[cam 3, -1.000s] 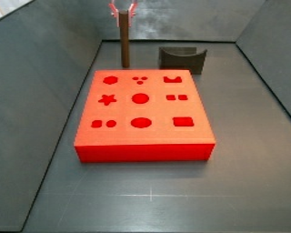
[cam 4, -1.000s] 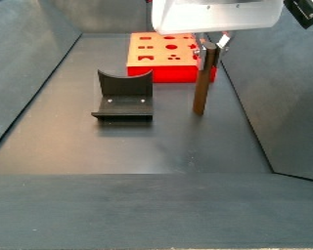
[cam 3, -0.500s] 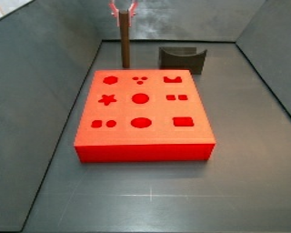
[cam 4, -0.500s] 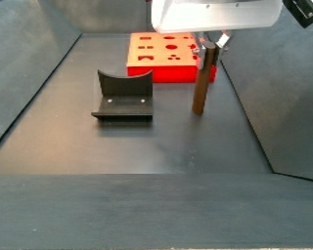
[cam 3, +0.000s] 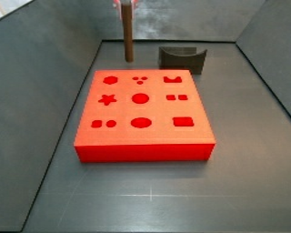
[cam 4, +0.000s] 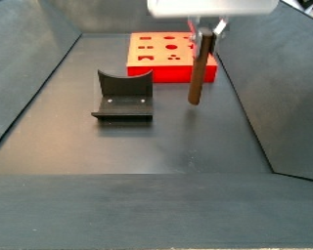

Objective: Pick up the oval object. Move up. Move to above the board. Insert the oval object.
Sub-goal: Move up, then move to above the board.

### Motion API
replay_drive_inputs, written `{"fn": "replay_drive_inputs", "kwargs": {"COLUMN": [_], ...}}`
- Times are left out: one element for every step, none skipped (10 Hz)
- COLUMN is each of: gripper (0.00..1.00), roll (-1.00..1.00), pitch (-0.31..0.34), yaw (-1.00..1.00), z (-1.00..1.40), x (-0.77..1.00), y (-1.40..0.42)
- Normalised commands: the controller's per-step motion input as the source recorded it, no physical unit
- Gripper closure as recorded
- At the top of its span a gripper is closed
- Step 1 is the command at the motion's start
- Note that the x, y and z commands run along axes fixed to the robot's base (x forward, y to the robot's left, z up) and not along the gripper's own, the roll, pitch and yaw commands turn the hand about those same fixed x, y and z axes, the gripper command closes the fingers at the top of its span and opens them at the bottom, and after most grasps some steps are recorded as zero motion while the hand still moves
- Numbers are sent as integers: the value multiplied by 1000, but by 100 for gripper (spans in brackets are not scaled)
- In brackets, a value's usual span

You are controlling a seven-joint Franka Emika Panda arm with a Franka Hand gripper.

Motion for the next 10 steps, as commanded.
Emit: {"fn": "replay_drive_inputs", "kwargs": {"gripper": [100,100,100,100,100,100,100,100,100,100], "roll": [-17,-25,-29,356,351,282,213,160,-195,-218], "pitch": [51,63,70,93,104,162,144,94,281,254], "yaw": [21,17,15,103,98,70,57,53,-944,-879], "z": [495,326,211,956,920,699,489,231,286,275], "x": [-3,5,12,480,465,293,184,72,74,70], "y": [21,16,13,698,680,438,223,91,-1000,-1000]}}
